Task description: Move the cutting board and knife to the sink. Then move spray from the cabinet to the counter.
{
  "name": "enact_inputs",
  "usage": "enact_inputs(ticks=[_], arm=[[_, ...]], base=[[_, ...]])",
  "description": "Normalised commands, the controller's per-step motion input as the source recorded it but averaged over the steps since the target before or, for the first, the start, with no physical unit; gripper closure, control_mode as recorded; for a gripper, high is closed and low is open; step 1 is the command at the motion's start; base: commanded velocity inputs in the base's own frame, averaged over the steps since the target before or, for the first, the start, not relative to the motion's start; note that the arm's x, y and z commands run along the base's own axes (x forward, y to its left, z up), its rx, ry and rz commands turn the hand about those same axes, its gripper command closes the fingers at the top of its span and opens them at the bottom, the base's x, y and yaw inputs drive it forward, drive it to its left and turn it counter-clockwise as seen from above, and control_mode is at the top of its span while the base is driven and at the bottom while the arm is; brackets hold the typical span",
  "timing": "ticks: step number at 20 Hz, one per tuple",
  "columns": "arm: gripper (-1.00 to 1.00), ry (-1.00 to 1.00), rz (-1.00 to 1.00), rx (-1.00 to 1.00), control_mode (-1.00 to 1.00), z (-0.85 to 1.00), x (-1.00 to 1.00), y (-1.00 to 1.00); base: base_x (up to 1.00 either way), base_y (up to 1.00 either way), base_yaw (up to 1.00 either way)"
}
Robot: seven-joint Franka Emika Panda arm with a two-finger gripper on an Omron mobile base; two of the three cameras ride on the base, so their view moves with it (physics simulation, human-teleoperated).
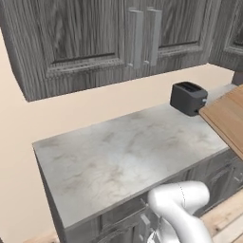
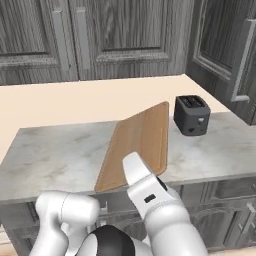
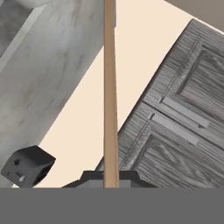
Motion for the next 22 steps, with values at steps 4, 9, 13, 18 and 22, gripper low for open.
enact_inputs(ticks=[4, 9, 13, 18, 22], arm=[[1.00, 0.00, 0.00, 0.00, 1.00, 0.00, 0.00, 0.00], [1.00, 0.00, 0.00, 0.00, 1.00, 0.00, 0.00, 0.00], [1.00, 0.00, 0.00, 0.00, 1.00, 0.00, 0.00, 0.00], [1.00, 0.00, 0.00, 0.00, 1.00, 0.00, 0.00, 0.00], [1.00, 0.00, 0.00, 0.00, 1.00, 0.00, 0.00, 0.00]], base=[[-0.08, 0.00, -0.37], [-0.18, 0.00, -0.41], [-0.24, -0.05, -0.42], [-0.34, -0.11, -0.42], [-0.32, -0.13, -0.45]])
